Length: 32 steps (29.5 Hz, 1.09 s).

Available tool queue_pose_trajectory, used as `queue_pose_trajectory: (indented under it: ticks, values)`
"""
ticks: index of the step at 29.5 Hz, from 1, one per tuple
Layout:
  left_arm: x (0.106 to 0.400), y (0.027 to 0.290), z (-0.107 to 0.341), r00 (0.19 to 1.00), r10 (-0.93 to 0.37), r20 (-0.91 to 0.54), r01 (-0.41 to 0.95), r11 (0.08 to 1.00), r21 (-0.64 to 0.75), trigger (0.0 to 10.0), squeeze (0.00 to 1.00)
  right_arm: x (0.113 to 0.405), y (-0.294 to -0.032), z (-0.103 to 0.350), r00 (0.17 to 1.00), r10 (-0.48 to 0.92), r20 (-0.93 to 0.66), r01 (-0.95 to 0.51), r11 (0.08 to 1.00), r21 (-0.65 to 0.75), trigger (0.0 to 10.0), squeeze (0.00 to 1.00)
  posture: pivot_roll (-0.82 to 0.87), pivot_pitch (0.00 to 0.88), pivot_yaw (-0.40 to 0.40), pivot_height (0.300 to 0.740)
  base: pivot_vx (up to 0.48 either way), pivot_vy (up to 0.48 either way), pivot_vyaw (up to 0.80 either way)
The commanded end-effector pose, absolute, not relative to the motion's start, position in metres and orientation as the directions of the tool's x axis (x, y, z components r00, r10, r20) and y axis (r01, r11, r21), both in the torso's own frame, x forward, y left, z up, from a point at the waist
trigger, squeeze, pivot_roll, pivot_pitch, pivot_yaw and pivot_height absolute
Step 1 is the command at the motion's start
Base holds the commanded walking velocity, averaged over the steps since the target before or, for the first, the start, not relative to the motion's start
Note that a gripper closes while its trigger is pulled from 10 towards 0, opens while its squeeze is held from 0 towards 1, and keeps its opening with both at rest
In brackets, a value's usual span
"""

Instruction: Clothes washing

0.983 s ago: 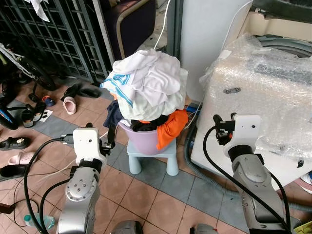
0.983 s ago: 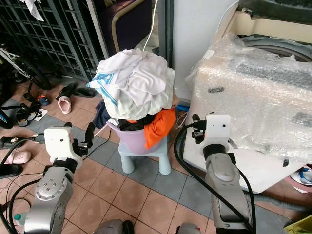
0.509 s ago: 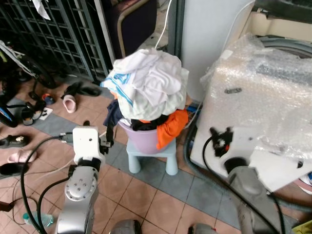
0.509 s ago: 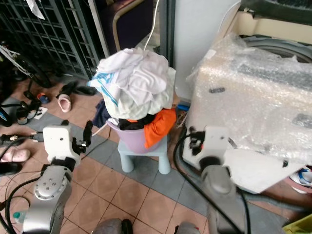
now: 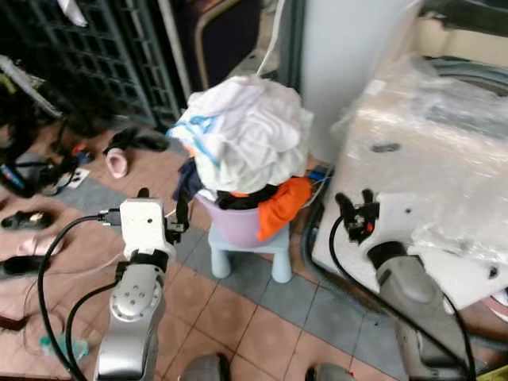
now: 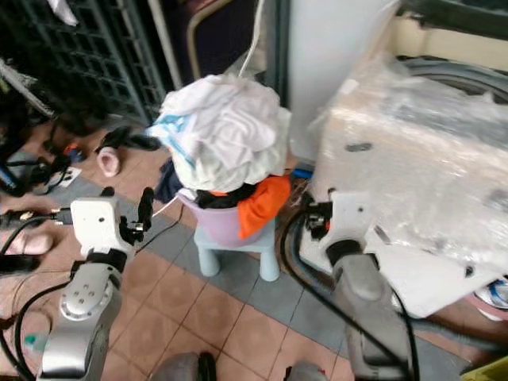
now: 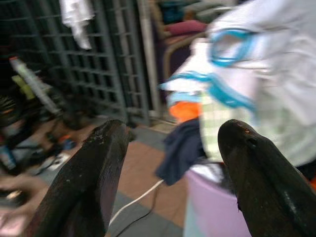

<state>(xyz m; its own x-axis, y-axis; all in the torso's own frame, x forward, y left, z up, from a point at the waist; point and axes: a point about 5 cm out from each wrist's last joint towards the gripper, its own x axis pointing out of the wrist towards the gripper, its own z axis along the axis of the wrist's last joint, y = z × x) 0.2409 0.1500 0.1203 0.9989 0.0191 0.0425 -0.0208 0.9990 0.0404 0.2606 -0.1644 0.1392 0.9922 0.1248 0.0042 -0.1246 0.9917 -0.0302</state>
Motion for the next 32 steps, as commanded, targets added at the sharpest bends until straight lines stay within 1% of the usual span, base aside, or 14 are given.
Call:
queue_pose_trajectory:
  ticks: [1, 2, 5, 10, 15, 21, 25, 28, 32]
  values:
    - [0.24, 0.153, 0.122, 0.999, 0.026, 0.044, -0.027, 0.999, 0.038, 10.0, 0.0, 0.263, -0.163, 0.137, 0.99, 0.138, 0.003, -0.138, 0.99, -0.034, 10.0, 0.57, -0.04, 0.064, 0.082, 0.74, 0.33, 0.0, 0.73]
    - [0.241, 0.153, 0.122, 0.999, 0.026, 0.043, -0.027, 0.999, 0.037, 10.0, 0.0, 0.264, -0.164, 0.138, 0.99, 0.138, 0.009, -0.138, 0.99, -0.035, 10.0, 1.0, -0.04, 0.064, 0.082, 0.74, 0.33, 0.0, 0.62]
    - [0.241, 0.152, 0.121, 0.999, 0.026, 0.042, -0.027, 0.999, 0.036, 10.0, 0.0, 0.268, -0.162, 0.14, 0.987, 0.157, 0.02, -0.156, 0.986, -0.053, 10.0, 1.0, -0.04, 0.062, 0.079, 0.74, 0.328, 0.0, 0.46]
    - [0.242, 0.152, 0.121, 0.999, 0.027, 0.04, -0.028, 0.999, 0.032, 10.0, 0.0, 0.272, -0.159, 0.143, 0.982, 0.184, 0.037, -0.181, 0.98, -0.078, 10.0, 1.0, -0.03, 0.058, 0.075, 0.74, 0.328, 0.0, 0.0]
    - [0.242, 0.152, 0.12, 0.999, 0.029, 0.034, -0.03, 0.999, 0.024, 10.0, 0.0, 0.274, -0.147, 0.149, 0.958, 0.275, 0.077, -0.265, 0.957, -0.118, 10.0, 1.0, -0.03, 0.057, 0.074, 0.74, 0.329, 0.0, 0.0]
    - [0.244, 0.151, 0.12, 0.999, 0.026, 0.033, -0.027, 0.999, 0.019, 10.0, 0.0, 0.274, -0.136, 0.15, 0.932, 0.352, 0.086, -0.333, 0.926, -0.18, 10.0, 1.0, -0.04, 0.056, 0.076, 0.74, 0.334, 0.0, 0.0]
    - [0.244, 0.151, 0.12, 0.999, 0.026, 0.032, -0.026, 0.999, 0.02, 10.0, 0.0, 0.275, -0.132, 0.151, 0.924, 0.371, 0.098, -0.345, 0.915, -0.209, 10.0, 1.0, -0.04, 0.055, 0.076, 0.74, 0.313, 0.0, 0.0]
    - [0.245, 0.151, 0.12, 0.999, 0.029, 0.031, -0.03, 0.999, 0.021, 10.0, 0.0, 0.279, -0.128, 0.152, 0.91, 0.4, 0.108, -0.377, 0.907, -0.187, 10.0, 1.0, -0.04, 0.055, 0.076, 0.74, 0.0, 0.0, 0.0]
    - [0.246, 0.151, 0.12, 0.999, 0.033, 0.03, -0.034, 0.999, 0.024, 10.0, 0.0, 0.283, -0.125, 0.154, 0.904, 0.414, 0.107, -0.386, 0.898, -0.212, 10.0, 1.0, -0.03, 0.056, 0.076, 0.74, 0.0, 0.0, 0.0]
